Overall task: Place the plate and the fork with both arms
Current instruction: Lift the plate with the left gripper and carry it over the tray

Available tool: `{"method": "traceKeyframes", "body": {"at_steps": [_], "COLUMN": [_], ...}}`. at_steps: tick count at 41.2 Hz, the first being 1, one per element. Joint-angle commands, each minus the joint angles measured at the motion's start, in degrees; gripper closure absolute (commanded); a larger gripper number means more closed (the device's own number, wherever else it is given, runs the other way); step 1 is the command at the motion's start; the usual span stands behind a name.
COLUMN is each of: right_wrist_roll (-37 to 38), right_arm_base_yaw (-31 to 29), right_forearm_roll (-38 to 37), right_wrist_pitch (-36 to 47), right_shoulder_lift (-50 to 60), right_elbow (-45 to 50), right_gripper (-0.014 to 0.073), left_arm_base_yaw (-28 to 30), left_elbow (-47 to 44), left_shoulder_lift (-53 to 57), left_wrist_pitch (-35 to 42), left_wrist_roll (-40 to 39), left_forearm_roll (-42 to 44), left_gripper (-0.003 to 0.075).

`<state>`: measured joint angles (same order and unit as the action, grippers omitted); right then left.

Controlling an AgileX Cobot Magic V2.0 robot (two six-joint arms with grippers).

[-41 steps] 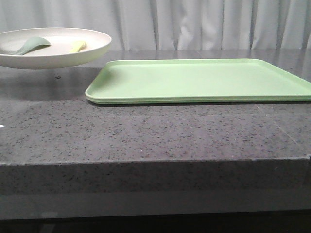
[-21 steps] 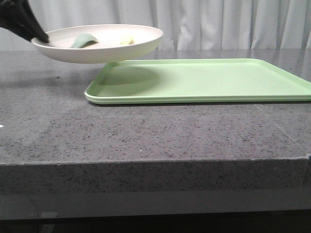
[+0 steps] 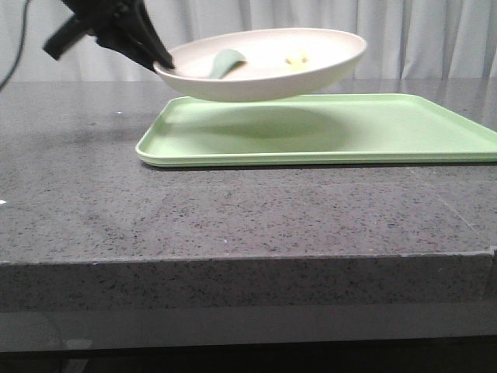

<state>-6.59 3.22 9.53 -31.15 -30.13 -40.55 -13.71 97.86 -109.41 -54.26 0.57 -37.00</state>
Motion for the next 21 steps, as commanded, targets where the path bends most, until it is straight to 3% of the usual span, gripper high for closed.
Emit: {"method": "traceKeyframes", "body": {"at_steps": [1, 13, 21], "right_wrist_roll": [-0.44, -0.44, -0.44], "right_arm_base_yaw": [-0.14, -0.14, -0.04], "right_forearm_roll": [0.46, 0.46, 0.46], "right_wrist_pitch": [4.87, 4.93, 4.85], "right_shoulder_lift": [-0.58, -0.58, -0.58], "right_elbow": [-1.94, -1.94, -1.94], "right_gripper": [0.0041, 0.0041, 0.0041], "left_arm_base_yaw": [-1.96, -5.01, -6.15], "left_elbow": [3.28, 10.26, 11.88], "left_shoulder_lift": [1.39, -3.83, -4.7], "left_wrist_pitch": [2.77, 2.65, 2.7], "left_wrist_roll": [-1.0, -4.78, -9.91], "left_forearm_roll": [-4.28, -2.33, 6.37], "left_gripper": [0.0738, 0.0738, 0.0738]}}
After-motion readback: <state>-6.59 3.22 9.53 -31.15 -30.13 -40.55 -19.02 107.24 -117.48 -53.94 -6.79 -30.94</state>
